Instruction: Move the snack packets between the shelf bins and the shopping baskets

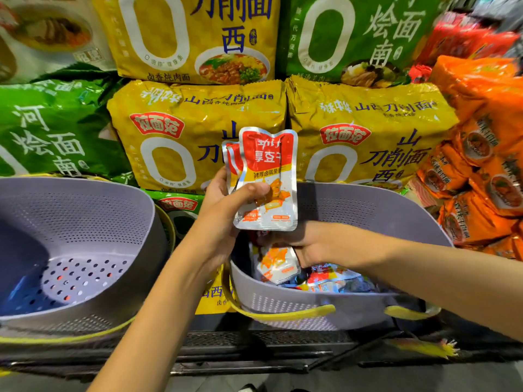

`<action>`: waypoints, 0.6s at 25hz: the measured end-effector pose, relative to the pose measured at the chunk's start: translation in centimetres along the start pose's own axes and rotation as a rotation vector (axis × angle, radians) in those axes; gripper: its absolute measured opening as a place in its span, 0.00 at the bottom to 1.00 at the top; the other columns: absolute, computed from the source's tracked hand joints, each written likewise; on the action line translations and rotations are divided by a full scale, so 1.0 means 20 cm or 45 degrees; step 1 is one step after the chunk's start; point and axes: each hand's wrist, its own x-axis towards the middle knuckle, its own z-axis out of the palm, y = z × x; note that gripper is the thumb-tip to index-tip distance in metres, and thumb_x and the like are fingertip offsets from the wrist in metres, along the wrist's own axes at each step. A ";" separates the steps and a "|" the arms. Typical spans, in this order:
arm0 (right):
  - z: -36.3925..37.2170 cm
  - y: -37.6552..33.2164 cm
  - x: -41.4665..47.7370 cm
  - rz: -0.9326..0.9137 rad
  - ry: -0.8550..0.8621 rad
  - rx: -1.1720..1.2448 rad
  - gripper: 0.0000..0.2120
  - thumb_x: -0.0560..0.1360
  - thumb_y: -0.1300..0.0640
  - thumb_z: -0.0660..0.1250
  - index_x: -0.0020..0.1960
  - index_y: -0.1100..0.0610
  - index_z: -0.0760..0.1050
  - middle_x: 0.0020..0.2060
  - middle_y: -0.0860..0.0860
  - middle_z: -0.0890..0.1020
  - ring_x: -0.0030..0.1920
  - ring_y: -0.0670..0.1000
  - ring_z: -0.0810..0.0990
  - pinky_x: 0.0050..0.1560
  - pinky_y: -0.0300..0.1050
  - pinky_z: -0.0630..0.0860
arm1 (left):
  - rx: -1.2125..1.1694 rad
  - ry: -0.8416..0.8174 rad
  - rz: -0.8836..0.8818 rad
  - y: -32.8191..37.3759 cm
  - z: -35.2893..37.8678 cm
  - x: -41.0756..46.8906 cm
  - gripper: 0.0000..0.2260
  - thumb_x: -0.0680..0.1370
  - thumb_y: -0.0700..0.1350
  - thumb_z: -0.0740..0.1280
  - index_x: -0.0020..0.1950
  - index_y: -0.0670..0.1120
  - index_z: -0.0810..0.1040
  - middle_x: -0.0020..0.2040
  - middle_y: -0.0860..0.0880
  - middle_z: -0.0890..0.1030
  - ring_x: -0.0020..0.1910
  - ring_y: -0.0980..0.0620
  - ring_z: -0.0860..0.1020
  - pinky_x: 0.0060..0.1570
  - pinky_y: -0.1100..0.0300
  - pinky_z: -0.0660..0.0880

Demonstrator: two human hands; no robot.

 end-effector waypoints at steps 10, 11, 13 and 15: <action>-0.08 0.02 -0.55 -0.266 0.239 1.056 0.06 0.77 0.63 0.60 0.46 0.62 0.76 0.33 0.57 0.84 0.31 0.53 0.84 0.31 0.52 0.80 | 0.096 0.044 0.124 0.13 0.16 -0.28 0.18 0.63 0.40 0.68 0.52 0.43 0.73 0.34 0.52 0.83 0.32 0.55 0.82 0.30 0.65 0.77; -0.06 0.04 -0.61 -0.337 0.229 1.068 0.05 0.76 0.64 0.61 0.47 0.62 0.76 0.34 0.57 0.84 0.32 0.53 0.84 0.33 0.52 0.80 | 0.110 0.038 0.132 0.14 0.17 -0.34 0.16 0.63 0.40 0.68 0.50 0.43 0.74 0.33 0.52 0.83 0.31 0.55 0.82 0.30 0.65 0.77; 0.00 0.08 -0.73 -0.497 0.225 1.084 0.09 0.69 0.63 0.66 0.48 0.60 0.77 0.39 0.57 0.85 0.37 0.54 0.85 0.41 0.57 0.80 | 0.126 0.033 0.122 0.12 0.19 -0.49 0.12 0.64 0.40 0.67 0.47 0.44 0.74 0.33 0.52 0.82 0.31 0.55 0.81 0.30 0.64 0.77; 0.07 0.15 -0.82 -0.624 0.222 1.084 0.18 0.61 0.59 0.73 0.50 0.59 0.79 0.45 0.58 0.85 0.44 0.56 0.84 0.48 0.63 0.78 | 0.136 0.032 0.088 0.07 0.19 -0.66 0.11 0.64 0.40 0.66 0.46 0.45 0.74 0.33 0.52 0.82 0.31 0.55 0.81 0.30 0.64 0.77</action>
